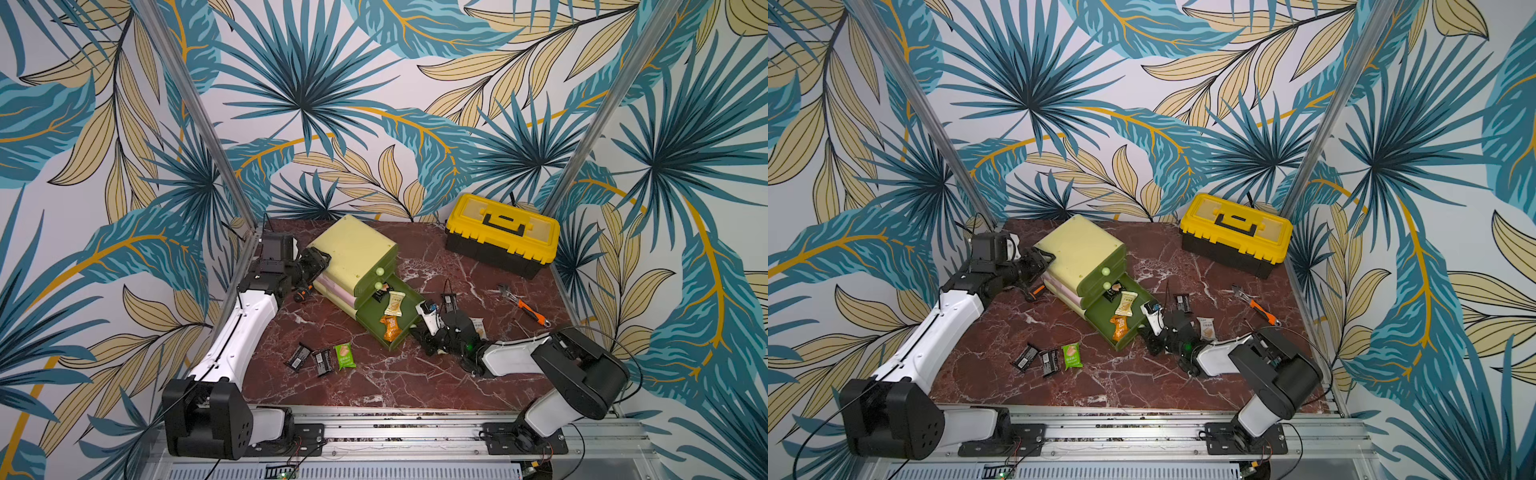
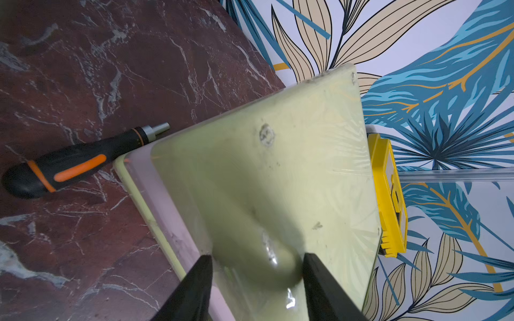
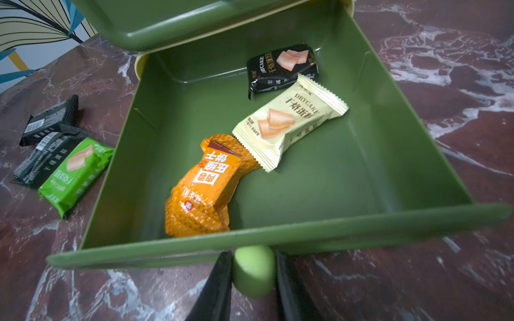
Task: Take the cookies out of the drawer
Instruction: Open the drawer in the storage box.
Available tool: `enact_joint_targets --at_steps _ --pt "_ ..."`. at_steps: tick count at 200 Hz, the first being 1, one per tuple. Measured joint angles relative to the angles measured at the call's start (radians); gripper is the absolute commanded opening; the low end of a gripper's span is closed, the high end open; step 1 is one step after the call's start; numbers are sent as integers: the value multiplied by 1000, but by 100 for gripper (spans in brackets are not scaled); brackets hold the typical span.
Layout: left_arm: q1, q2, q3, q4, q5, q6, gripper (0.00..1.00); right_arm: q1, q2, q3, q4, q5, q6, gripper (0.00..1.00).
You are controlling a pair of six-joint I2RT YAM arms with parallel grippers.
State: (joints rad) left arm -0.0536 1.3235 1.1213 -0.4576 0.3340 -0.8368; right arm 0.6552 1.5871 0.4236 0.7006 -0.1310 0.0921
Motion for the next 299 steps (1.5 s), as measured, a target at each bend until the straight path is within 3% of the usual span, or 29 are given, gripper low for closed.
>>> enact_joint_targets --at_steps 98,135,151,206,235,270,299 --pt "0 0 0 0 0 0 55 0 -52 -48 -10 15 1 21" --pt "0 0 0 0 0 0 55 0 -56 -51 -16 19 0 46" --pt "0 0 0 0 0 0 55 0 -72 -56 -26 26 -3 51" --pt "0 -23 1 -31 -24 5 59 0 -321 -71 -156 87 -11 59" --pt "-7 -82 12 -128 -102 29 64 0 -477 -69 -274 162 21 60" --pt "-93 -182 82 -249 -241 71 66 0 -598 -43 -459 248 133 61" --pt "-264 -220 197 -351 -387 97 67 -1 -660 -13 -582 295 206 62"
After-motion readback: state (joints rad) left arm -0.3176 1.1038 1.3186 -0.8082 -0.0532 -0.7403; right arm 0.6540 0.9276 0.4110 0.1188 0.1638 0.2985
